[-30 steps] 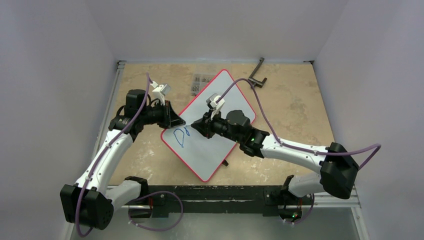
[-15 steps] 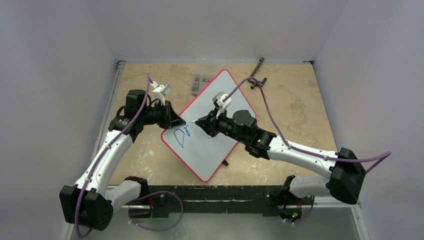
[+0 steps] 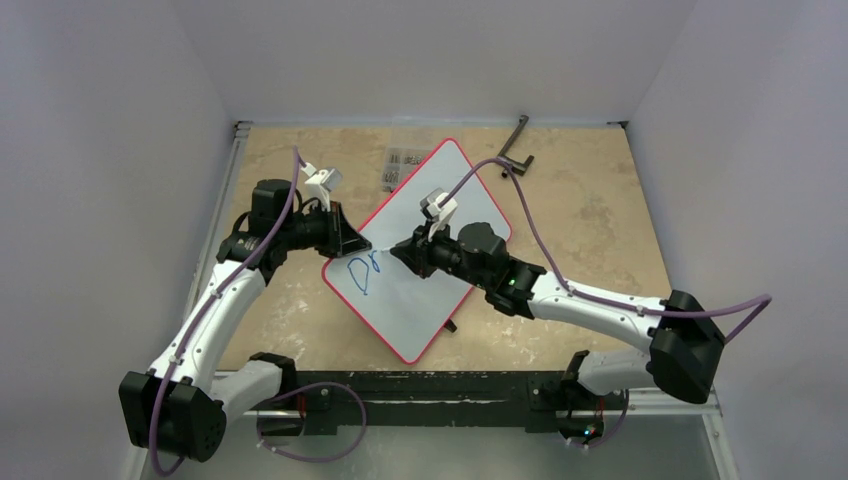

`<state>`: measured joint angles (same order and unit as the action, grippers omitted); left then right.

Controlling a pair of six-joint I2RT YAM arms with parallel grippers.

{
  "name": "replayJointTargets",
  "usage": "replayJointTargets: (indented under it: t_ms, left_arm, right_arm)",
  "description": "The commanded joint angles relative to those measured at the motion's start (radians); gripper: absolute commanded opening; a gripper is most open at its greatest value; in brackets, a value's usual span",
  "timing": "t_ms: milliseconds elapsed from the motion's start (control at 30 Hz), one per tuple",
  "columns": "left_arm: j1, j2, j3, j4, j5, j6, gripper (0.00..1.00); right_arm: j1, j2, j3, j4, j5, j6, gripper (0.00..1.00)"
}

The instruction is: Write a sentence on the whiteboard

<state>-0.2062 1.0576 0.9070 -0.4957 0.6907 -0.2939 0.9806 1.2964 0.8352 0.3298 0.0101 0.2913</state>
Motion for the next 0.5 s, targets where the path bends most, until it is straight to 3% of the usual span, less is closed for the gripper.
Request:
replayJointTargets:
  t_ms: [0, 467]
  left_arm:
    - [-0.01, -0.006, -0.016, -0.033, -0.148, 0.171, 0.0]
    - [-0.01, -0.007, -0.015, -0.03, -0.146, 0.168, 0.0]
  right_arm:
    - [-0.001, 0.015, -0.003, 0.05, 0.018, 0.009, 0.0]
    - [-0.003, 0.012, -0.026, 0.016, 0.102, 0.018, 0.0]
